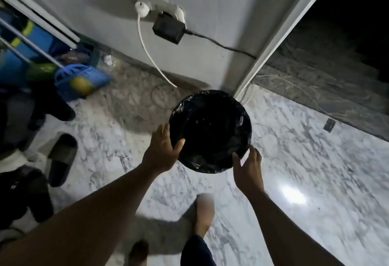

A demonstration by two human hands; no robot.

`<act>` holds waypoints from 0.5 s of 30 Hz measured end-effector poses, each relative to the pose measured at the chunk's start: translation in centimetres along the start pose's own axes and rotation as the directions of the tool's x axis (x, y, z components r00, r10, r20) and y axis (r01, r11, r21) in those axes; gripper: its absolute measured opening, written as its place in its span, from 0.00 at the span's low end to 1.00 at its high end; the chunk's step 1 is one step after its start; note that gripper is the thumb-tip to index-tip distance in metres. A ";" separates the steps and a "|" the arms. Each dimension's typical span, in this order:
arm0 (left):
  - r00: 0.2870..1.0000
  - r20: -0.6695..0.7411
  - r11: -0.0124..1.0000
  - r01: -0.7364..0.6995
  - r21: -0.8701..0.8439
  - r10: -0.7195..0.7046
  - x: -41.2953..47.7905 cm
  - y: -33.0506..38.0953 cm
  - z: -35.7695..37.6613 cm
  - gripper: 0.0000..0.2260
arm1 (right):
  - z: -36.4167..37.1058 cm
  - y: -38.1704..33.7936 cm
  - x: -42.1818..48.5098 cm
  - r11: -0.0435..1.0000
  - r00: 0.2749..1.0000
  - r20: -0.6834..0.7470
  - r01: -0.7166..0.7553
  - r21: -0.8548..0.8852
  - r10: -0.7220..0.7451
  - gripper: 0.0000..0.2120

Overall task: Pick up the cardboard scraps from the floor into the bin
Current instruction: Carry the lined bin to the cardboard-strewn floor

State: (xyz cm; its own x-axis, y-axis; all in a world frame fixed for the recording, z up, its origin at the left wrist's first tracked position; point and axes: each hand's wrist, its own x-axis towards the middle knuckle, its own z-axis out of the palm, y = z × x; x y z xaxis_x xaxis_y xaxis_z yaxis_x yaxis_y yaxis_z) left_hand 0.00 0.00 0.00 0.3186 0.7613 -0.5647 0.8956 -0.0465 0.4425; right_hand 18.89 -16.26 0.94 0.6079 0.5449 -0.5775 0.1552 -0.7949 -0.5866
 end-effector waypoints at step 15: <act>0.993 -0.078 0.942 0.058 -0.331 -0.089 5.6 -1.8 5.7 0.34 | 4.9 5.6 7.7 0.873 0.930 0.069 -0.363 0.325 0.361 0.37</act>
State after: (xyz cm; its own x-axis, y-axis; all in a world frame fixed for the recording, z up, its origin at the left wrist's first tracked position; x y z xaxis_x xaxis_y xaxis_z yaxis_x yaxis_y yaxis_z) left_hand 1.96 0.69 -7.87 0.2129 0.8103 -0.5460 0.7592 0.2146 0.6145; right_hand 20.64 -15.25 -9.58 0.5680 0.2383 -0.7878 -0.3381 -0.8051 -0.4873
